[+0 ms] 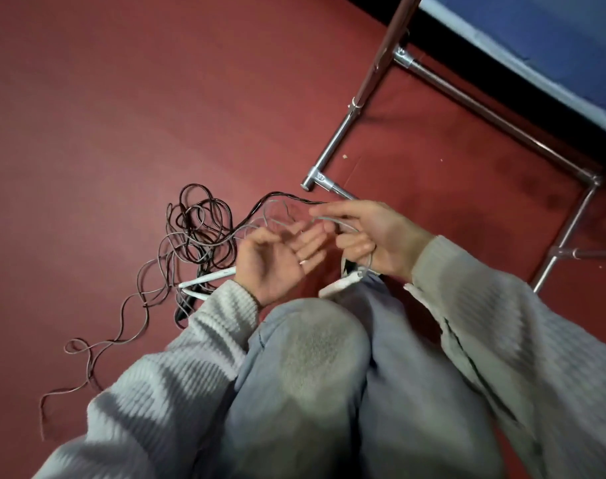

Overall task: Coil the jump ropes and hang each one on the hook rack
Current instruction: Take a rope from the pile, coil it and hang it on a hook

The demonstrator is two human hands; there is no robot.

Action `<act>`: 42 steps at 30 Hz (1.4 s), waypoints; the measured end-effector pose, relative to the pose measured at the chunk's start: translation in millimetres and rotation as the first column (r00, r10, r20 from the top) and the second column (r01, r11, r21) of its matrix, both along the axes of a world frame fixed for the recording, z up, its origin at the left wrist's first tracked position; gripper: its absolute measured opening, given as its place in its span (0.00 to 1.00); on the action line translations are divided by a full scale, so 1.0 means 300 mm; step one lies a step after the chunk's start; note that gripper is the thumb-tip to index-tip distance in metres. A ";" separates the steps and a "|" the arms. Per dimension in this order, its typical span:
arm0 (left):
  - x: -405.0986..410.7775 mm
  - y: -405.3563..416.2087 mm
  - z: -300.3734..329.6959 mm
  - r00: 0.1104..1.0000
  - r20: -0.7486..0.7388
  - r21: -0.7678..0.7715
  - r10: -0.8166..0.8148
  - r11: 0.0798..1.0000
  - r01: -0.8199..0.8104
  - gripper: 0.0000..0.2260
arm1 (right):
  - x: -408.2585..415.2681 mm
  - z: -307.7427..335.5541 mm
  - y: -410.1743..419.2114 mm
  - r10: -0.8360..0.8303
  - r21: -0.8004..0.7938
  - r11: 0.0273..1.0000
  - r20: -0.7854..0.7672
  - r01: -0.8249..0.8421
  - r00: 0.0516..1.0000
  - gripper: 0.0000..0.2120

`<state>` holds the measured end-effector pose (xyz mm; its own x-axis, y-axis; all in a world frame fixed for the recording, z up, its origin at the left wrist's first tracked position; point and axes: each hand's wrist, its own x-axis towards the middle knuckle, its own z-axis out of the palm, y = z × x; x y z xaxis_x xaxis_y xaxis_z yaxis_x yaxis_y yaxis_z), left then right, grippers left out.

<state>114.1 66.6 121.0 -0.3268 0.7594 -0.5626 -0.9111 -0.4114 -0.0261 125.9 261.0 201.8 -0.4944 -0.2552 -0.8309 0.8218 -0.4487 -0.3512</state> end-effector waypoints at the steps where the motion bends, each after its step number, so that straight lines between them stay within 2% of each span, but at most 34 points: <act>1: -0.028 -0.001 -0.004 0.989 0.053 -0.018 0.136 0.991 -0.135 0.24 | 0.014 0.014 0.007 0.078 -0.024 0.997 -0.031 -0.079 0.996 0.12; 3: -0.099 -0.006 0.006 0.923 0.140 -0.108 0.359 0.932 -0.346 0.18 | 0.050 0.038 0.036 0.212 -0.053 0.975 -0.089 -0.217 0.973 0.11; 5: -0.192 -0.027 0.016 0.791 0.229 -0.205 0.568 0.822 -0.531 0.16 | 0.091 0.053 0.089 0.283 -0.048 0.955 -0.134 -0.292 0.950 0.10; 6: -0.236 -0.036 0.031 0.734 0.258 -0.241 0.628 0.778 -0.580 0.13 | 0.111 0.051 0.116 0.306 -0.024 0.949 -0.151 -0.313 0.940 0.09; 7: -0.273 -0.039 0.057 0.737 0.239 -0.270 0.633 0.772 -0.575 0.07 | 0.126 0.042 0.137 0.332 0.025 0.943 -0.146 -0.332 0.932 0.07; 8: -0.293 -0.031 0.105 0.804 0.159 -0.286 0.573 0.806 -0.518 0.03 | 0.136 0.027 0.147 0.359 0.107 0.932 -0.120 -0.348 0.926 0.07; 9: -0.296 -0.013 0.163 0.901 0.022 -0.296 0.433 0.864 -0.408 0.06 | 0.139 0.004 0.147 0.374 0.200 0.914 -0.076 -0.353 0.924 0.07; 10: -0.285 0.015 0.228 0.962 -0.134 -0.298 0.238 0.916 -0.268 0.09 | 0.132 -0.014 0.136 0.371 0.262 0.899 -0.029 -0.351 0.928 0.10; 11: -0.255 0.046 0.284 0.962 -0.271 -0.314 0.019 0.943 -0.107 0.11 | 0.122 -0.028 0.117 0.354 0.264 0.901 0.013 -0.344 0.935 0.17; 12: -0.212 0.076 0.335 0.898 -0.393 -0.347 -0.199 0.936 0.056 0.12 | 0.105 -0.028 0.095 0.315 0.195 0.929 0.030 -0.315 0.949 0.26; 14: -0.112 0.114 0.387 0.615 -0.588 -0.445 -0.526 0.845 0.298 0.11 | 0.055 -0.016 0.052 0.214 -0.039 0.976 -0.034 -0.215 0.976 0.37; 15: -0.068 0.119 0.386 0.453 -0.647 -0.483 -0.613 0.790 0.378 0.11 | 0.026 0.002 0.032 0.166 -0.126 0.977 -0.054 -0.171 0.985 0.38; 16: -0.037 0.117 0.385 0.332 -0.675 -0.508 -0.659 0.742 0.438 0.11 | 0.000 0.026 0.013 0.129 -0.163 0.977 -0.052 -0.136 0.990 0.37; 17: -0.021 0.105 0.378 0.275 -0.682 -0.520 -0.678 0.714 0.469 0.12 | -0.023 0.048 -0.004 0.107 -0.170 0.979 -0.060 -0.116 0.992 0.34; 21: -0.055 0.006 0.382 0.353 -0.675 -0.455 -0.648 0.742 0.492 0.09 | -0.069 0.104 -0.047 0.124 -0.074 0.987 -0.223 -0.144 0.967 0.22; 23: -0.074 -0.068 0.364 0.469 -0.675 -0.336 -0.569 0.804 0.491 0.10 | -0.069 0.123 -0.073 0.132 0.006 0.991 -0.269 -0.135 0.954 0.16; 25: -0.072 -0.123 0.377 0.664 -0.592 -0.187 -0.456 0.880 0.438 0.19 | -0.065 0.140 -0.113 0.137 0.096 0.989 -0.312 -0.112 0.940 0.14; 26: -0.067 -0.145 0.390 0.729 -0.556 -0.124 -0.399 0.907 0.402 0.23 | -0.068 0.154 -0.136 0.137 0.131 0.987 -0.339 -0.098 0.931 0.14; 27: -0.059 -0.163 0.405 0.752 -0.557 -0.103 -0.353 0.928 0.359 0.26 | -0.074 0.173 -0.155 0.136 0.150 0.985 -0.367 -0.086 0.920 0.14; 28: -0.051 -0.179 0.434 0.730 -0.595 -0.155 -0.337 0.939 0.308 0.26 | -0.085 0.199 -0.168 0.130 0.154 0.985 -0.393 -0.074 0.910 0.14; 29: -0.043 -0.185 0.479 0.659 -0.660 -0.270 -0.362 0.932 0.242 0.24 | -0.099 0.230 -0.178 0.134 0.159 0.985 -0.419 -0.073 0.898 0.14; 31: -0.032 -0.183 0.592 0.460 -0.745 -0.518 -0.484 0.853 0.059 0.18 | -0.127 0.304 -0.194 0.161 0.183 0.980 -0.472 -0.083 0.867 0.14; 32: -0.022 -0.186 0.639 0.404 -0.745 -0.587 -0.531 0.809 -0.020 0.16 | -0.141 0.342 -0.206 0.159 0.189 0.979 -0.498 -0.073 0.852 0.14; 34: -0.006 -0.213 0.743 0.320 -0.773 -0.604 -0.548 0.789 -0.108 0.17 | -0.164 0.437 -0.232 0.142 0.194 0.980 -0.547 -0.040 0.825 0.15; 35: 0.006 -0.239 0.789 0.292 -0.812 -0.551 -0.506 0.828 -0.099 0.18 | -0.167 0.489 -0.248 0.144 0.194 0.980 -0.568 -0.038 0.810 0.14; 36: 0.011 -0.273 0.832 0.297 -0.852 -0.471 -0.431 0.879 -0.077 0.20 | -0.171 0.537 -0.262 0.146 0.193 0.980 -0.582 -0.038 0.800 0.14; 38: 0.008 -0.340 0.899 0.508 -0.851 -0.172 -0.132 0.985 -0.032 0.22 | -0.167 0.605 -0.282 0.156 0.196 0.980 -0.600 -0.045 0.784 0.13; 39: 0.000 -0.366 0.917 0.625 -0.781 -0.062 0.016 0.993 -0.102 0.20 | -0.159 0.636 -0.291 0.163 0.215 0.976 -0.604 -0.038 0.780 0.12; 40: -0.014 -0.391 0.913 0.699 -0.706 -0.058 0.114 0.974 -0.218 0.17 | -0.153 0.662 -0.297 0.172 0.229 0.973 -0.606 -0.036 0.777 0.12; 41: -0.025 -0.415 0.913 0.710 -0.686 -0.164 0.158 0.917 -0.363 0.14 | -0.144 0.701 -0.307 0.186 0.258 0.966 -0.615 -0.027 0.766 0.11; 42: -0.030 -0.433 0.902 0.682 -0.718 -0.294 0.139 0.828 -0.477 0.12 | -0.132 0.740 -0.317 0.194 0.279 0.960 -0.627 -0.016 0.755 0.11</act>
<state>105.1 -63.3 391.7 -0.8969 0.2784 -0.3435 -0.4398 -0.4811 0.7583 86.3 165.8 423.7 -0.9140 -0.1747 -0.3661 0.3971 -0.2007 -0.8956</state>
